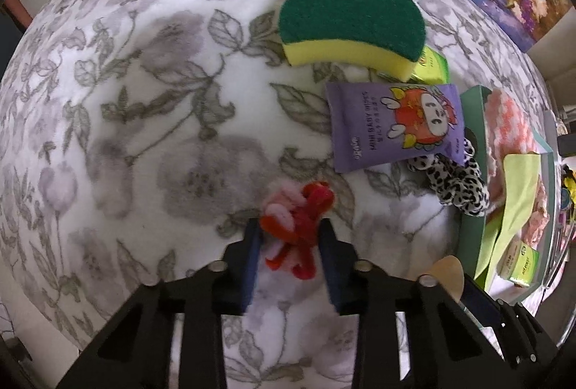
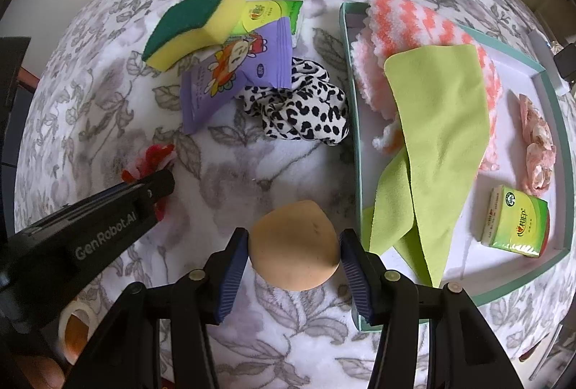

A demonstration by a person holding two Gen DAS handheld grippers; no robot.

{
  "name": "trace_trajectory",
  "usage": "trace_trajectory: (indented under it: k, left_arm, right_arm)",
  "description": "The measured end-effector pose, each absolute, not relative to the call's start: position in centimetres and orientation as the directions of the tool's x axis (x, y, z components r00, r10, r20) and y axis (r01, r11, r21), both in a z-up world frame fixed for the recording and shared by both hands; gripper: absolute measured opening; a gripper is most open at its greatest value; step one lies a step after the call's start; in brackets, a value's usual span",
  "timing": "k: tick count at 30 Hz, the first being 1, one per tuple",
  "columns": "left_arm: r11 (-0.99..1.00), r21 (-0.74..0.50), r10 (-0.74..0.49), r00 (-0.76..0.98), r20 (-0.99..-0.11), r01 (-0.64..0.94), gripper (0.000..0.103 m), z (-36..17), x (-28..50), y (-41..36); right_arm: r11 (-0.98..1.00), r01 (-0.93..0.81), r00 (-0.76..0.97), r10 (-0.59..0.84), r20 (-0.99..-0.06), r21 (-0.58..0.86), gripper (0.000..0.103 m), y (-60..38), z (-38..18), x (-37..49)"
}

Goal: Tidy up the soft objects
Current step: 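Carry the red figure and beige sponge into the tray and open both tools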

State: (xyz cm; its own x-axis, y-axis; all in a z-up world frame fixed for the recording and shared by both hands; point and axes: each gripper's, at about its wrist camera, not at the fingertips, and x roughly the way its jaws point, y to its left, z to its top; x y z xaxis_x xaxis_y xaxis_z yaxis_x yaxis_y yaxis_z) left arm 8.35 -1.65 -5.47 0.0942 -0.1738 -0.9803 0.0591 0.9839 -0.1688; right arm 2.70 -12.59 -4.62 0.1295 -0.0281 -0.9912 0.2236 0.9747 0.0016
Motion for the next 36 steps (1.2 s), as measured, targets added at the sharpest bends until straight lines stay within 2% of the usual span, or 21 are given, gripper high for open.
trace_trajectory:
  k: [6,21,29,36]
  left_arm:
    - [0.981,-0.184,-0.191,0.133,-0.973,0.066,0.026,-4.2,7.9,-2.2]
    - [0.975,-0.21,-0.221,0.257,-0.941,0.071,0.025,1.1,7.8,-1.2]
    - [0.967,-0.223,-0.249,0.287,-0.925,0.119,0.025,2.9,7.3,-3.5]
    - [0.945,-0.222,-0.293,0.314,-0.903,0.241,0.025,4.5,6.4,-9.4]
  right_arm:
    - [0.974,0.228,0.133,-0.023,-0.991,0.008,0.055,-12.7,-3.9,2.4]
    - [0.961,0.27,0.249,-0.017,-0.968,0.053,0.055,-16.3,2.1,0.6]
    - [0.91,0.411,0.275,-0.067,-0.959,0.054,0.055,-20.9,2.5,-1.5]
    - [0.839,0.538,0.29,-0.09,-0.953,0.085,0.055,-26.6,2.5,-1.7]
